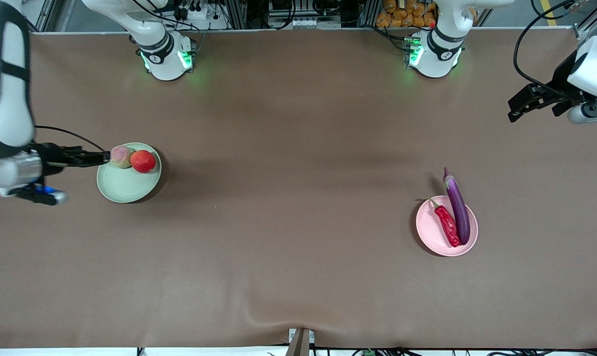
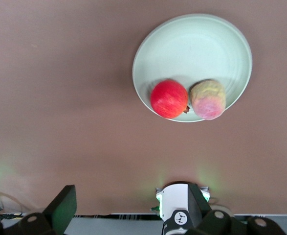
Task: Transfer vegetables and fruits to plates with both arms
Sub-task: 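Open the right gripper and withdraw it from the green plate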
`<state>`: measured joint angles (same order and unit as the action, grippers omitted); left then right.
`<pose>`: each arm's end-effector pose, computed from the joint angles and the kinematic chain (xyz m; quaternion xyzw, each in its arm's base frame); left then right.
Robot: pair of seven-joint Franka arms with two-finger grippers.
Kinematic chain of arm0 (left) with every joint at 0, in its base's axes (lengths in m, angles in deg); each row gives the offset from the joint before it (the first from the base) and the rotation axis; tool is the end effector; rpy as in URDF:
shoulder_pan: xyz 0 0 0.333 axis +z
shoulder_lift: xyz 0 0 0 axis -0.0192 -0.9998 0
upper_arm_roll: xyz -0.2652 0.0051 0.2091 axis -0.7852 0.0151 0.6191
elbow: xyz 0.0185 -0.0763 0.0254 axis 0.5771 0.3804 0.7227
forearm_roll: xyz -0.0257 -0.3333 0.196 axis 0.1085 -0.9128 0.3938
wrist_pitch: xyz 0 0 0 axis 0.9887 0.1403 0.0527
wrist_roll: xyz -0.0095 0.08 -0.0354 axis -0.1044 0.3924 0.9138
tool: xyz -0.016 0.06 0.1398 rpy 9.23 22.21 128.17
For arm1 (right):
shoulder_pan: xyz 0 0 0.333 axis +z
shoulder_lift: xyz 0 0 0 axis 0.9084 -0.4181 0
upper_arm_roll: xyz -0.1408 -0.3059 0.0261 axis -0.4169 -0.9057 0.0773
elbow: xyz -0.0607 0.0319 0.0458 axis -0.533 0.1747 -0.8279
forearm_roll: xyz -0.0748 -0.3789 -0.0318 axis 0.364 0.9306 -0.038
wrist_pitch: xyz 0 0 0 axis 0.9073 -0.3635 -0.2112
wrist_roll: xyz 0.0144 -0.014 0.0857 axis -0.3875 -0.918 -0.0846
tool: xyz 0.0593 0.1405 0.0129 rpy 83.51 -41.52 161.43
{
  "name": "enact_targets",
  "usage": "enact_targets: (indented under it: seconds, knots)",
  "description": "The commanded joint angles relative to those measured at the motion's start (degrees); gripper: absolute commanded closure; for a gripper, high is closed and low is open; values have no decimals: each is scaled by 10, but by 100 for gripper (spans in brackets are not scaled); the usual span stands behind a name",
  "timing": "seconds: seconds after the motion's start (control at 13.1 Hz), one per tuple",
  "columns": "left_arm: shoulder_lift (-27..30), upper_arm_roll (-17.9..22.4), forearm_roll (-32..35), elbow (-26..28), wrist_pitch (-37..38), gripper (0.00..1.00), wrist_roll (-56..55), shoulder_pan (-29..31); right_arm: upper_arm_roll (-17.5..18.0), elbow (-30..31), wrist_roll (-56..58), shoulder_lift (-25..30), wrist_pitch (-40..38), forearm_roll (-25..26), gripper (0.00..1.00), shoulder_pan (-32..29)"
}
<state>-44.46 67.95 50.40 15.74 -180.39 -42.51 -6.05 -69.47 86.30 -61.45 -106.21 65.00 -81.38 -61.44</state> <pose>0.5056 -0.0491 0.6086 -0.9978 -0.0647 -0.0097 0.0136 0.5820 -0.0393 0.4454 -0.9592 0.0855 0.2530 0.0933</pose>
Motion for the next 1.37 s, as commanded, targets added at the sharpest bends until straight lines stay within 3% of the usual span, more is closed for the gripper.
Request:
enact_targets:
  seconds: [0.0, 0.15, 0.31, 0.46, 0.53, 0.84, 1.3]
  knots:
    - [12, 1, -12, 0, 4, 0, 14, 11, 7, -106, 21, -7, -47, 10, 0, -12]
    - [22, 2, -12, 1, 10, 0, 15, 13, 16, -146, 18, 9, -73, 15, 0, -9]
    - [28, 1, -13, 1, 17, 0, 15, 24, 57, -167, 19, 33, -99, 16, 0, -16]
    - [33, 1, -13, 6, 27, 0, 14, 24, 81, -174, 12, 74, -107, 49, 0, -20]
    - [32, 1, -13, 6, 26, 0, 14, 25, 95, -155, 11, 107, -93, 71, 0, -19]
    - [31, -1, -20, 7, 17, 0, 14, 23, 99, 8, 49, 211, 17, 78, 0, -30]
    - [30, -4, -22, 8, 12, 0, 14, 18, 112, 90, 76, 263, 55, 84, 0, -44]
